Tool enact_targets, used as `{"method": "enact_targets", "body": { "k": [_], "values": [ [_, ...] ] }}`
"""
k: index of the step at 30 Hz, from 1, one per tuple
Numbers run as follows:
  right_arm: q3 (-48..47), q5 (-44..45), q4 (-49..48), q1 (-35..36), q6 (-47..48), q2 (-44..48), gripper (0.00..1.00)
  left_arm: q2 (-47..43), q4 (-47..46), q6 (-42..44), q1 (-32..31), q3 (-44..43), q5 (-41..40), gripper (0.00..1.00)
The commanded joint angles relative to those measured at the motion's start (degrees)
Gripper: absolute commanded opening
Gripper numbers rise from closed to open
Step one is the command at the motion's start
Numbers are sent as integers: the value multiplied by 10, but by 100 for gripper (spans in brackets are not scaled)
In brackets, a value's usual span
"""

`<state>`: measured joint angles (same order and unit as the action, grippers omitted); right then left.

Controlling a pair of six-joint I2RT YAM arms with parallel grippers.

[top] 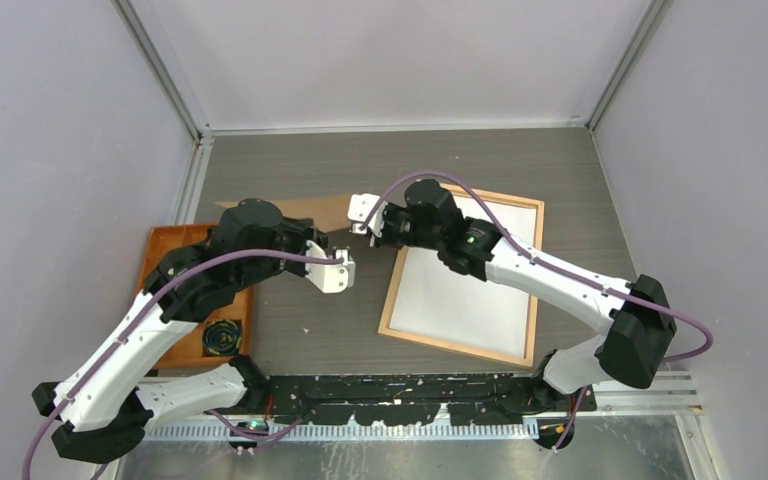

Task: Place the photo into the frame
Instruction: Turn over the photo frame item at the center of the board.

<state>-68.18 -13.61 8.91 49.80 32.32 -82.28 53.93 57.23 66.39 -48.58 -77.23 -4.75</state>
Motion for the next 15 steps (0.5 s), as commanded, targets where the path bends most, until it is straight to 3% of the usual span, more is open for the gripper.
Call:
{"method": "enact_targets", "body": {
  "k": [1,3,4,5,10,15],
  "values": [
    [2,51,-86,7,-23,-3,2,-14,-44,20,-2,-27,3,32],
    [8,63,-120,7,-28,-1,1,-14,-60,15,-2,-29,-3,79],
    [14,66,-137,7,-33,2,1,-15,-80,7,-2,-28,-7,91],
    [18,70,-161,7,-37,3,1,-17,-104,1,-2,-25,-11,96],
    [-1,125,-223,7,-130,-8,1,-14,-263,-46,-2,-18,-29,100],
    [-59,167,-211,-32,-293,-27,1,26,-292,-145,1,-73,-67,100]
  ]
}}
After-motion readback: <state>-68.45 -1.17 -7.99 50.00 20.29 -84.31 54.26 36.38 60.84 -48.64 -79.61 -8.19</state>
